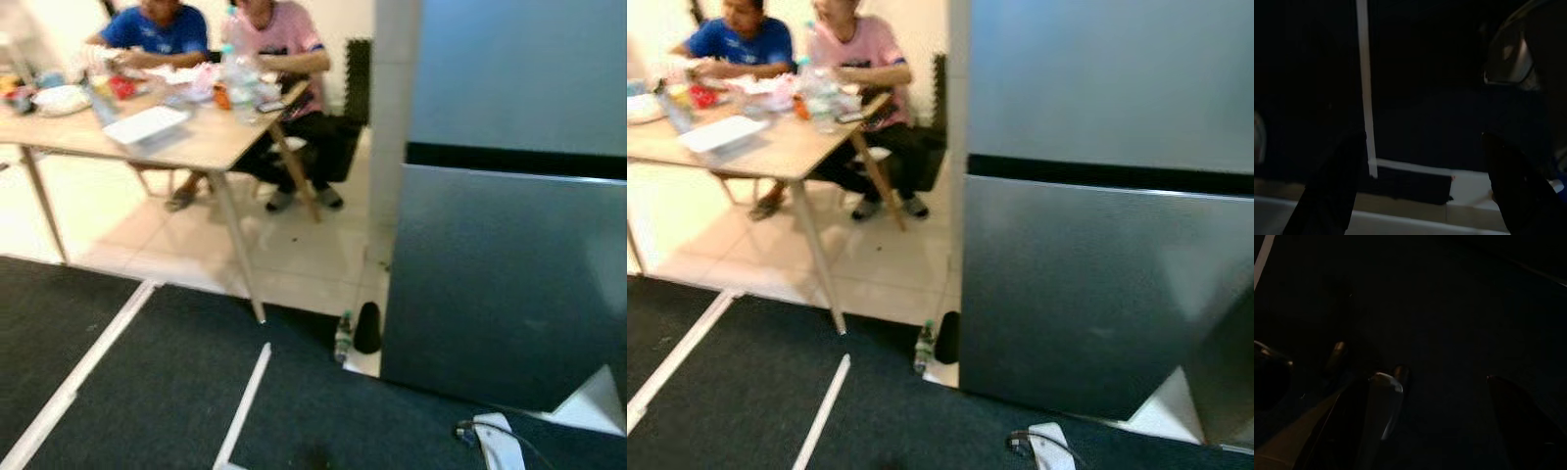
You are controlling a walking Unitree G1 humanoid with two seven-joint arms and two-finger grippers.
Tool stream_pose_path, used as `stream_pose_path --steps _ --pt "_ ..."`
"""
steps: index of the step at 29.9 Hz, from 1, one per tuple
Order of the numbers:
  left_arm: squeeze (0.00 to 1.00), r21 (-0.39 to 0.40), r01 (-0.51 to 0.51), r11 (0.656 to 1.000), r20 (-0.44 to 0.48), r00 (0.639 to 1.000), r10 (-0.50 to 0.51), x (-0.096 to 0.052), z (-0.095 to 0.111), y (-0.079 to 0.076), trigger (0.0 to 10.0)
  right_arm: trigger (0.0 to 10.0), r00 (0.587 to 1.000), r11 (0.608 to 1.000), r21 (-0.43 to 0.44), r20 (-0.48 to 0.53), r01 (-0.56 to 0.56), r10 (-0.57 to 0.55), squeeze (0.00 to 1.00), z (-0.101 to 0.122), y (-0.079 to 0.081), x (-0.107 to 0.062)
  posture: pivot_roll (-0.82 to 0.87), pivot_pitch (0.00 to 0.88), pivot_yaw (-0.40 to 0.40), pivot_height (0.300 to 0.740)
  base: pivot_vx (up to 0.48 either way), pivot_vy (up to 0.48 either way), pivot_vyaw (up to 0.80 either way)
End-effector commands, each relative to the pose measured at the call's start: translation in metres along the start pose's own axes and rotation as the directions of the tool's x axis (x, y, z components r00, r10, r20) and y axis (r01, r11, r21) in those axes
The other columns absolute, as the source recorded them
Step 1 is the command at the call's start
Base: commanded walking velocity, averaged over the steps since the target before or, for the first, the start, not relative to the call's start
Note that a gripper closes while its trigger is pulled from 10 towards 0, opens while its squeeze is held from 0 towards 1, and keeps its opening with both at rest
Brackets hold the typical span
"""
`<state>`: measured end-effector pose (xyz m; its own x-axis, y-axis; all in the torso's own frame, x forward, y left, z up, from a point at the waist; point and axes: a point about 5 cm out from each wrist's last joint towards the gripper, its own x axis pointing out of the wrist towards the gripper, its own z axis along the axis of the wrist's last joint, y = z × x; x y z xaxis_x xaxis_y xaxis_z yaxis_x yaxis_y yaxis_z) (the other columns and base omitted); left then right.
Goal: Restocking fridge
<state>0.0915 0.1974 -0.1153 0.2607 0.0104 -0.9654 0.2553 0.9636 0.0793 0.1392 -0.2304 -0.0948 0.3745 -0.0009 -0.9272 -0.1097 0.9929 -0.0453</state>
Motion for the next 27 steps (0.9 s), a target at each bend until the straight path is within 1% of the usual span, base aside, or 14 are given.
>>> stream_pose_path --steps 1,10,15,18,23,27 --pt "0.0 -0.002 -0.004 1.0 0.002 1.0 0.004 -0.0002 0.0003 0.0018 10.0 10.0 1.0 1.0 -0.008 -0.005 0.002 -0.002 0.0 -0.0015 0.0008 0.0001 -0.03 0.0 0.034 0.74 0.0 0.0 0.77" --pt "0.0 0.0 -0.007 1.0 0.006 1.0 0.007 -0.0002 0.0 0.0011 10.0 10.0 1.0 1.0 -0.012 -0.007 -0.002 0.002 0.0 -0.0048 0.0021 0.0001 -0.03 0.0 0.033 0.74 0.0 0.0 0.77" --pt "0.0 0.0 -0.007 1.0 0.0 1.0 0.007 -0.0002 -0.0023 0.0001 10.0 10.0 1.0 1.0 -0.008 -0.013 0.019 -0.019 0.0 -0.0075 0.0012 -0.0002 -0.03 0.0 0.038 0.74 0.0 0.0 0.66" --pt "0.0 -0.002 -0.008 1.0 -0.002 1.0 0.008 -0.0003 -0.003 0.0001 10.0 10.0 0.999 0.999 0.02 -0.007 0.033 -0.032 0.0 -0.0086 0.0009 -0.0002 -0.03 0.0 0.04 0.74 0.0 0.0 0.0" --pt "0.0 -0.007 -0.008 1.0 0.003 1.0 0.008 -0.0002 -0.0019 0.0 10.0 10.0 0.999 0.999 0.017 -0.006 0.033 -0.033 0.0 -0.0086 0.0005 -0.0003 -0.04 0.003 0.037 0.74 0.0 0.0 0.0" --pt "0.0 0.007 0.002 1.0 -0.003 1.0 -0.002 -0.0001 -0.0024 -0.0011 10.0 10.0 0.999 0.999 0.017 -0.004 0.034 -0.034 0.0 -0.0081 -0.0001 -0.0004 -0.05 0.005 0.043 0.74 0.0 0.0 0.0"
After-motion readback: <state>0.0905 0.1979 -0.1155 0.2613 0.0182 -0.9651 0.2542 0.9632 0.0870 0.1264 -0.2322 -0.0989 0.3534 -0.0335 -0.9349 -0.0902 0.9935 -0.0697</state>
